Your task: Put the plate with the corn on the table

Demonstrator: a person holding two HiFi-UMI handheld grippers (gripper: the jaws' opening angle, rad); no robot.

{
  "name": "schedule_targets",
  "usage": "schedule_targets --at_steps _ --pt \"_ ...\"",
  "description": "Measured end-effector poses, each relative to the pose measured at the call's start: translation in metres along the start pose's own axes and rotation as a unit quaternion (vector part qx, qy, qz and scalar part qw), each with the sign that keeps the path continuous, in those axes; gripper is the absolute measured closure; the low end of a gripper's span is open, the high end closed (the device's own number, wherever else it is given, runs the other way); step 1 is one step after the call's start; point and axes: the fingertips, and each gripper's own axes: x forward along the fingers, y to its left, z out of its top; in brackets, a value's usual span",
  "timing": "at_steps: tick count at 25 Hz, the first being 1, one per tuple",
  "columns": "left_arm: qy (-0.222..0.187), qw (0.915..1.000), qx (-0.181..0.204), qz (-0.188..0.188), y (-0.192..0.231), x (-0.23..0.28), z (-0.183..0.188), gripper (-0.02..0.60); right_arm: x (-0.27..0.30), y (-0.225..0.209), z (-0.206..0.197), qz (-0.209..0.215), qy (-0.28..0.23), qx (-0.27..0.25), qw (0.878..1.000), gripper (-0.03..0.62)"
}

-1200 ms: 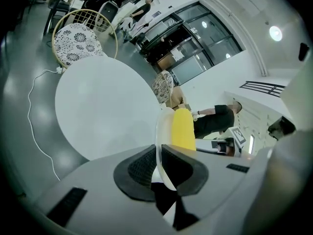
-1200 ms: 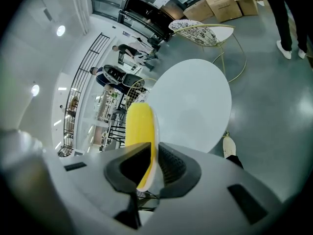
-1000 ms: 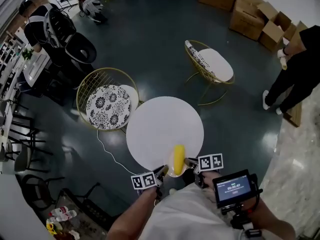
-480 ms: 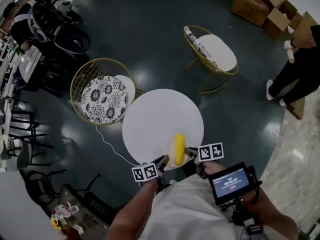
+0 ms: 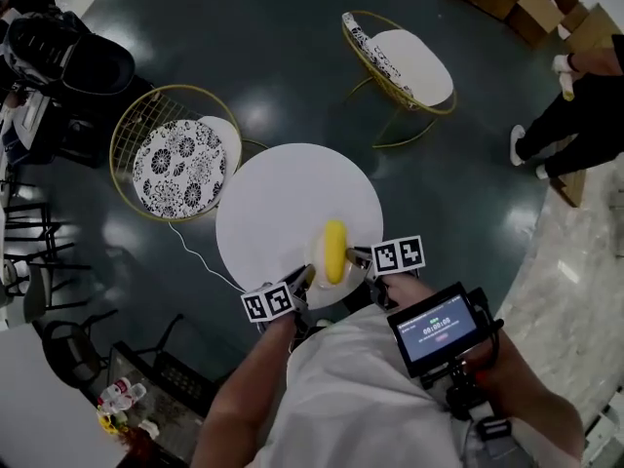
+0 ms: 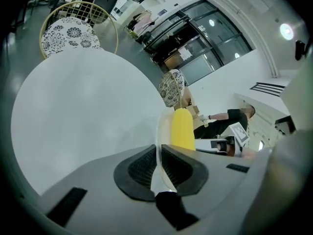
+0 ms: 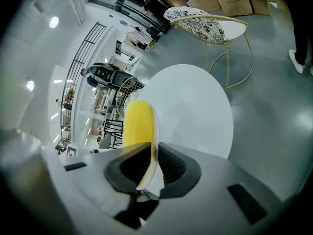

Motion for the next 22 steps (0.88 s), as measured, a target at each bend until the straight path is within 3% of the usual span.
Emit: schedule_targets --at_steps 22 --pt "-0.058 0.9962 -0.051 0.042 0.044 0.021 0.068 0.545 0.069 0.006 0.075 0.008 0.055 -0.045 0.997 0.537"
